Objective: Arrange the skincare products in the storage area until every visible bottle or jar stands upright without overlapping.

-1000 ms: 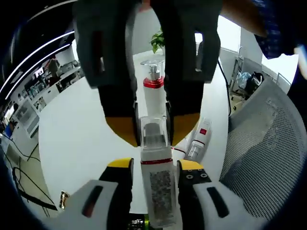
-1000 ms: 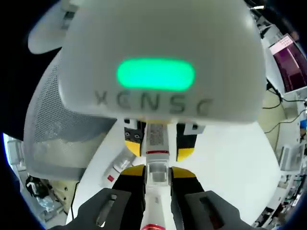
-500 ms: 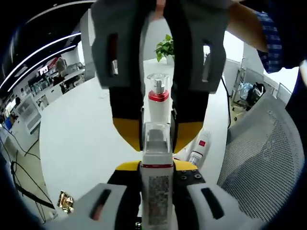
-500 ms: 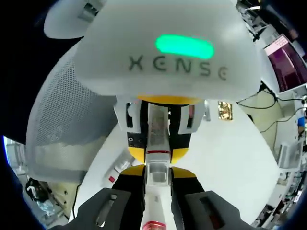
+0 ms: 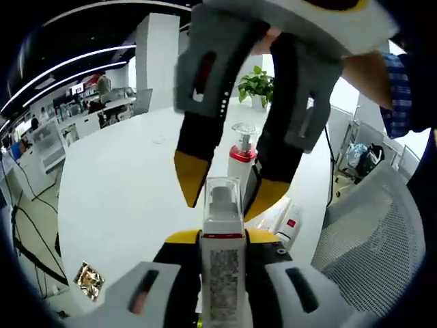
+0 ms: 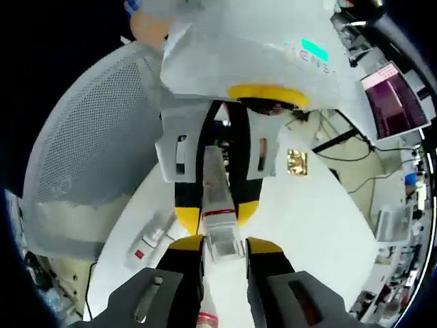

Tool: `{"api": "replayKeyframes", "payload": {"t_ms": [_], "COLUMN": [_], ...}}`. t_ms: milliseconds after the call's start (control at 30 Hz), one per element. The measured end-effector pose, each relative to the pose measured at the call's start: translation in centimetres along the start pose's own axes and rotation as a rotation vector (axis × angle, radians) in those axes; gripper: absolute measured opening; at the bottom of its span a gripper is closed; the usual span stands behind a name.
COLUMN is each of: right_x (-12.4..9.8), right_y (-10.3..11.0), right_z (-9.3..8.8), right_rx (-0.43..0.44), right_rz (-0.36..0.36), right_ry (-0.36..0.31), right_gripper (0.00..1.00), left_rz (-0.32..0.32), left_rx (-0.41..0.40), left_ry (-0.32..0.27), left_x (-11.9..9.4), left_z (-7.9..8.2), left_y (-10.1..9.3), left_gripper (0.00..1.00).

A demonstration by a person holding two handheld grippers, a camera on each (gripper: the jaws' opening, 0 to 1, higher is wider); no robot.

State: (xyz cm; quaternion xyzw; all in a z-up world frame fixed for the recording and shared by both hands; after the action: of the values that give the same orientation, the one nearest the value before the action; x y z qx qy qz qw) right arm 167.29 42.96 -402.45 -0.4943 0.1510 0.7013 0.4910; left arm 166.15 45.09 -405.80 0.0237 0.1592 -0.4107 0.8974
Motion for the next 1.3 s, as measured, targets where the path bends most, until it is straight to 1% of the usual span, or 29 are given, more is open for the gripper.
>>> {"api": "replayKeyframes", "payload": {"t_ms": [133,233,333,433,533,633,700,800,900,1000,1100,1200,1300], "right_x": [-0.6,-1.2,-1.5,-2.0,-2.7,-3.2,-3.8,-4.0,-4.3,-4.4,-4.5,-4.3,-4.4], "right_y": [-0.4,-0.6,-0.7,-0.9,-1.5,-1.7,-2.0,-1.9,-1.8,-1.5,-1.1,-0.3,0.4], "right_z": [0.0,-0.5,-0.8,-1.2,-1.3,-1.6,-2.1,-1.9,-2.0,-2.0,-2.2,-1.8,-1.1], "right_rx": [0.051,0.082,0.124,0.177,0.250,0.318,0.377,0.457,0.546,0.641,0.763,0.805,0.859], "right_rz": [-0.079,-0.136,-0.203,-0.286,-0.393,-0.484,-0.588,-0.653,-0.715,-0.762,-0.798,-0.769,-0.739], "right_ry": [-0.067,-0.083,-0.119,-0.155,-0.213,-0.267,-0.294,-0.365,-0.419,-0.486,-0.554,-0.610,-0.701], "right_gripper": [0.21,0.20,0.20,0.23,0.23,0.22,0.21,0.22,0.21,0.19,0.14,0.12,0.14], "left_rz": [0.013,0.026,0.031,0.039,0.049,0.051,0.048,0.042,0.035,0.023,0.007,0.002,-0.020], "left_rx": [-0.020,-0.036,-0.056,-0.083,-0.119,-0.176,-0.204,-0.248,-0.275,-0.304,-0.337,-0.356,-0.383], "left_ry": [-0.017,-0.020,-0.028,-0.048,-0.071,-0.106,-0.126,-0.167,-0.191,-0.218,-0.244,-0.265,-0.295], "left_x": [-0.1,-0.1,-0.1,-0.2,-0.4,-0.5,-0.7,-0.8,-0.8,-0.9,-0.9,-1.0,-1.1], "left_z": [0.2,0.3,0.3,0.6,0.8,1.2,1.4,1.9,2.2,2.6,2.9,3.2,3.7], "left_y": [0.2,0.4,0.6,0.8,1.1,1.4,1.5,1.5,1.6,1.6,1.5,1.5,1.4], "left_gripper": [0.20,0.20,0.20,0.20,0.20,0.20,0.20,0.20,0.20,0.20,0.20,0.20,0.20]}}
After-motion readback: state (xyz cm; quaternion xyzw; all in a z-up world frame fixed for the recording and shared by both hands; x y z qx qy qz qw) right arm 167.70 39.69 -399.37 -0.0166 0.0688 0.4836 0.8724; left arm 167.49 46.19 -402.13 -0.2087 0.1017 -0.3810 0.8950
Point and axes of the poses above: the point that each gripper's makers call its tool centre point, and the gripper's own axes: x roughly forward along the fingers, y roughly to its left, z roughly out of its top, the point moved 3 cm from there along -x, roughly backward along the fingers, and after that the axes turned 14 degrees about -y, right-handed, at the moved point
